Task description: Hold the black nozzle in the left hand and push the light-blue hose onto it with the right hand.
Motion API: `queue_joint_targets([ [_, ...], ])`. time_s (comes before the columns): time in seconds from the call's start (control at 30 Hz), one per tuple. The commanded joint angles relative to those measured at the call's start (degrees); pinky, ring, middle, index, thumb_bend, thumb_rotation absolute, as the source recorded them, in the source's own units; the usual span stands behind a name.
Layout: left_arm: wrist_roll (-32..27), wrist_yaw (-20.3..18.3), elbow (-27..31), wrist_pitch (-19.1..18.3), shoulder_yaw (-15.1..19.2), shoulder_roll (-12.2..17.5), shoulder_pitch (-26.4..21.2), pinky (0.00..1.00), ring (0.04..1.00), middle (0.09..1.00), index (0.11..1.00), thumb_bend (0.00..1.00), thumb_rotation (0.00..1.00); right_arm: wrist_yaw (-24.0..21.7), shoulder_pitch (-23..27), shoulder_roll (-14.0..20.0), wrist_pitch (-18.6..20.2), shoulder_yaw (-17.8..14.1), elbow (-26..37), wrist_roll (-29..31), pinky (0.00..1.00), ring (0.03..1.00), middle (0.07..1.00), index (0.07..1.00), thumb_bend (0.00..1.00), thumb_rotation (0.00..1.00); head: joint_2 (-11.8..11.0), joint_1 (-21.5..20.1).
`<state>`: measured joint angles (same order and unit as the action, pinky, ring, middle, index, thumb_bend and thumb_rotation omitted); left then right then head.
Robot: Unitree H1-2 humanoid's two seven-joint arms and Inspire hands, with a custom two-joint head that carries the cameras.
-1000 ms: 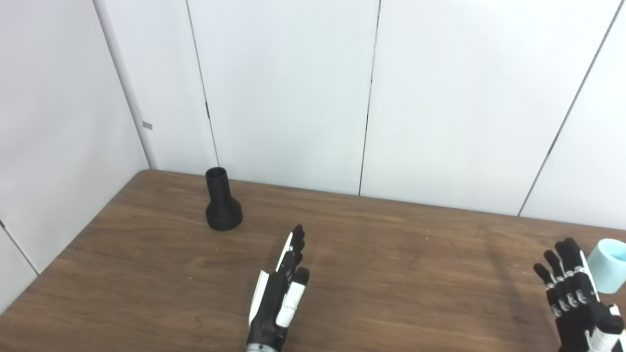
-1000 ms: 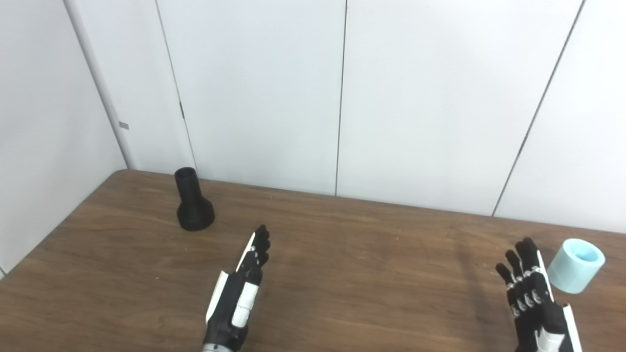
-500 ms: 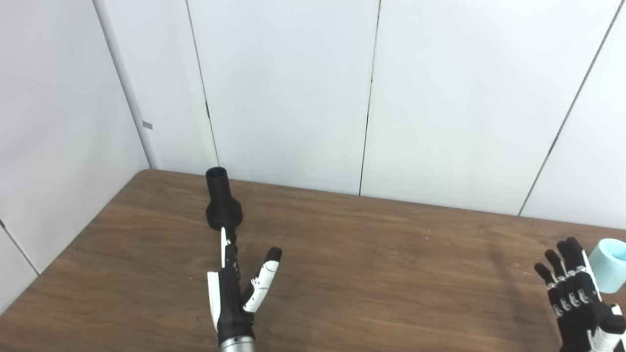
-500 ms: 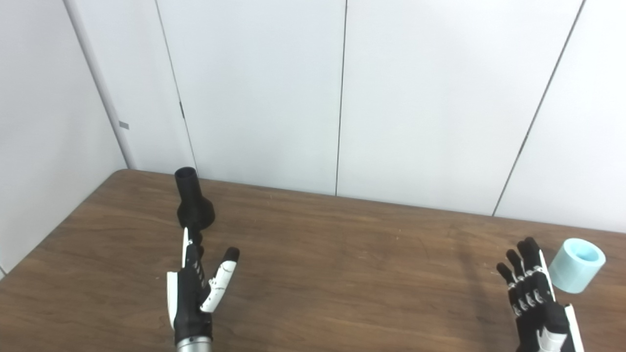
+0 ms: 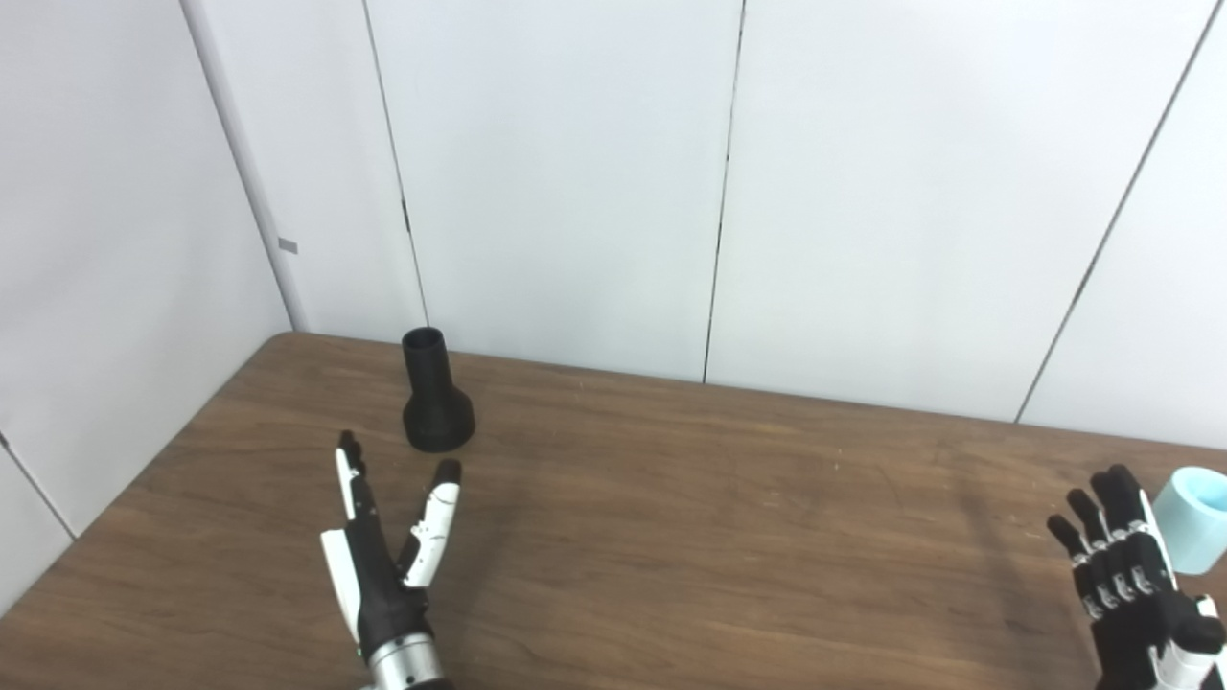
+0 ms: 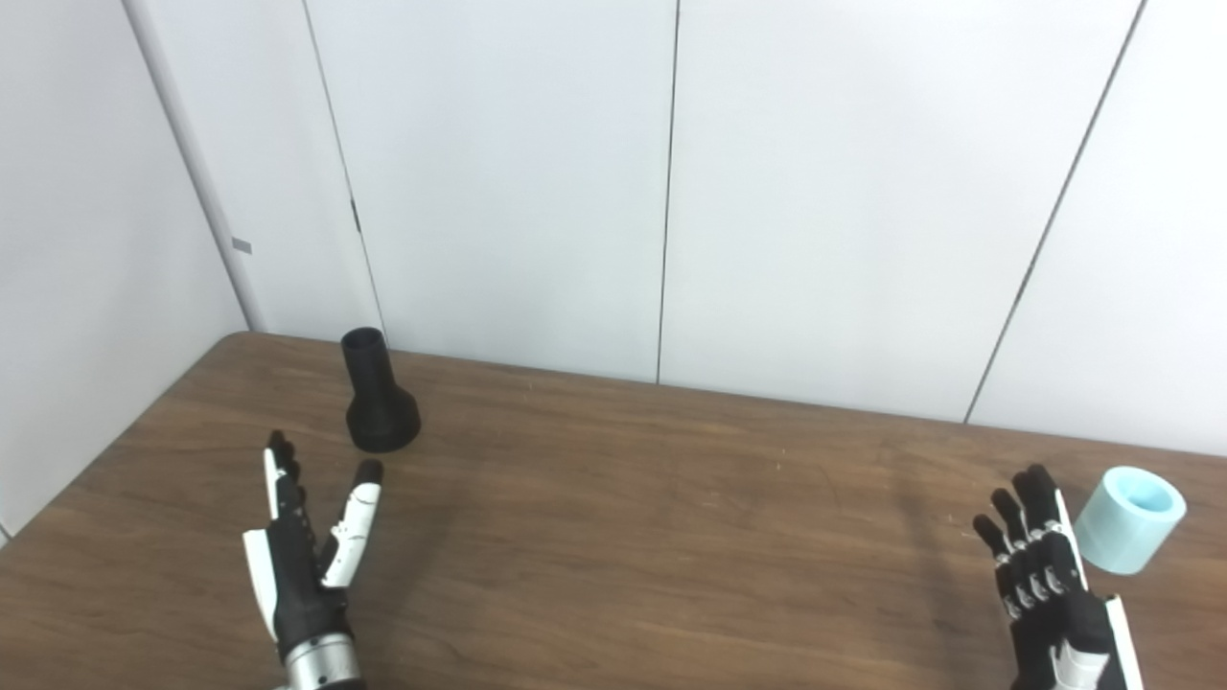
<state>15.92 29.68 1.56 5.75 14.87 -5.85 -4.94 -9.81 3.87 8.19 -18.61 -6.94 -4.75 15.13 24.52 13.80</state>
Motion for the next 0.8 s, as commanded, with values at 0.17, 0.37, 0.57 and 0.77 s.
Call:
queue_joint_targets([
  [0.17, 6.6, 2.1, -4.8, -2.7, -0.4, 6.4, -3.1, 1.00, 1.000, 1.000, 1.000, 0.65, 0.69, -0.4, -4.9, -1.1, -1.3, 0.1, -6.3, -0.1, 0.93, 0.984, 1.000, 1.000, 0.76, 1.00, -0.1, 0.0],
  [0.37, 11.4, 3.1, -8.7, -4.1, -2.2, 12.2, -5.5, 1.00, 1.000, 1.000, 1.000, 0.66, 0.68, -0.3, -4.8, -1.2, -1.3, 0.3, -6.4, -0.4, 0.93, 0.984, 1.000, 1.000, 0.76, 1.00, 0.0, -0.1],
  [0.57, 13.1, 1.5, -11.6, -4.4, -5.6, 16.4, -5.7, 1.00, 0.986, 0.995, 0.955, 0.70, 0.63, -0.6, -4.9, -1.2, -1.5, 0.3, -6.6, -0.3, 0.93, 0.985, 1.000, 1.000, 0.76, 1.00, 0.1, -0.2],
  [0.77, 10.2, 1.2, -12.5, -5.5, -4.9, 15.8, -6.5, 1.00, 0.981, 0.979, 0.916, 0.71, 0.59, -0.9, -5.2, -1.1, -1.4, 0.3, -6.4, 0.1, 0.93, 0.981, 1.000, 1.000, 0.76, 1.00, 0.4, -0.3],
])
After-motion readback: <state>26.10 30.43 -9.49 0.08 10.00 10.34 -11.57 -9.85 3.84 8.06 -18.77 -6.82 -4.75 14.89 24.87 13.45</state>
